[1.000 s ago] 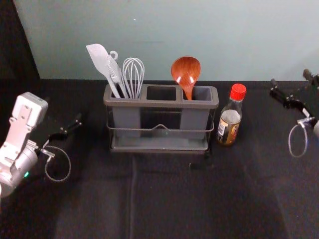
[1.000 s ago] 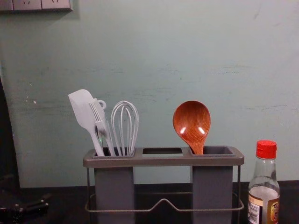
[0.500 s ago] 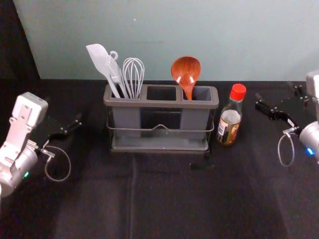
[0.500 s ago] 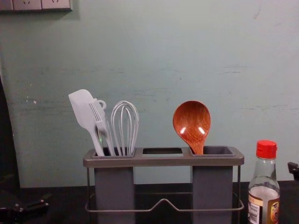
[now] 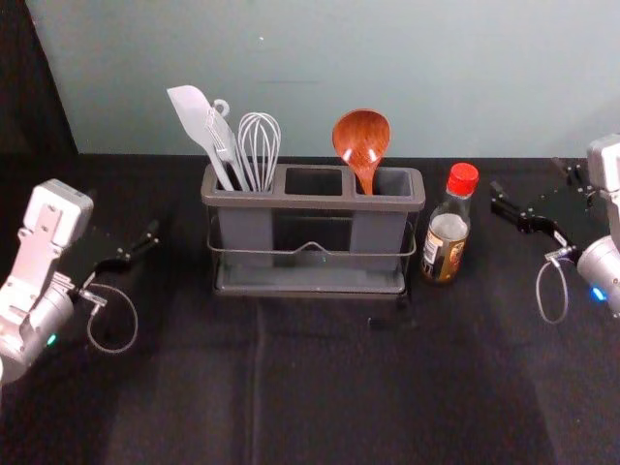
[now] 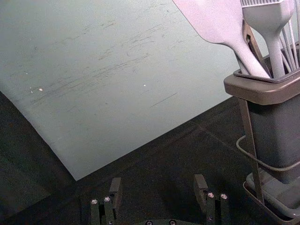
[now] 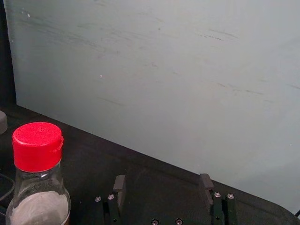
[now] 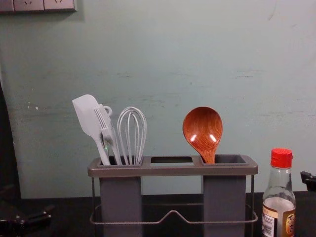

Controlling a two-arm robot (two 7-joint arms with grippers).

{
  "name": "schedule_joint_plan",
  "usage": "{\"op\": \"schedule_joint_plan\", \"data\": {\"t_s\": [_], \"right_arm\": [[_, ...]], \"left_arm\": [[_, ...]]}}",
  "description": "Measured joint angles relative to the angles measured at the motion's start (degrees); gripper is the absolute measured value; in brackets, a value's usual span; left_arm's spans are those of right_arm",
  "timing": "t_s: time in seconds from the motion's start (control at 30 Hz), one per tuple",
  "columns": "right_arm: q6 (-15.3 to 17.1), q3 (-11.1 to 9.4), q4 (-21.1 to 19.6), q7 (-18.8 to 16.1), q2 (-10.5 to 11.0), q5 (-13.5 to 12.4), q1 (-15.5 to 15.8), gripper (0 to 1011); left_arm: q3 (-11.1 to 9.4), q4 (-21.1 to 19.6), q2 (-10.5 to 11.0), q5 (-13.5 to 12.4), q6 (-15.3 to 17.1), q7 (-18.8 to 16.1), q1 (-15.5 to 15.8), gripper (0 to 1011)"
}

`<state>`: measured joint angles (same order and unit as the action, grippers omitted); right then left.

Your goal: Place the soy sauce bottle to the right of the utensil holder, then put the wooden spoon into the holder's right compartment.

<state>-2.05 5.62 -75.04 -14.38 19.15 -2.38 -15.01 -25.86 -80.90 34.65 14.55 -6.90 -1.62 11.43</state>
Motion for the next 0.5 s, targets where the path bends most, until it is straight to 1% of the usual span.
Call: {"op": "schedule_joint_plan", "data": {"t_s": [0.5], "right_arm": [[-0.1,0.0,0.0,0.1,0.1,-0.1,0.0,1002]], "left_arm": [[0.0,0.0,0.0,0.0,0.0,0.0,0.0,1000]]}}
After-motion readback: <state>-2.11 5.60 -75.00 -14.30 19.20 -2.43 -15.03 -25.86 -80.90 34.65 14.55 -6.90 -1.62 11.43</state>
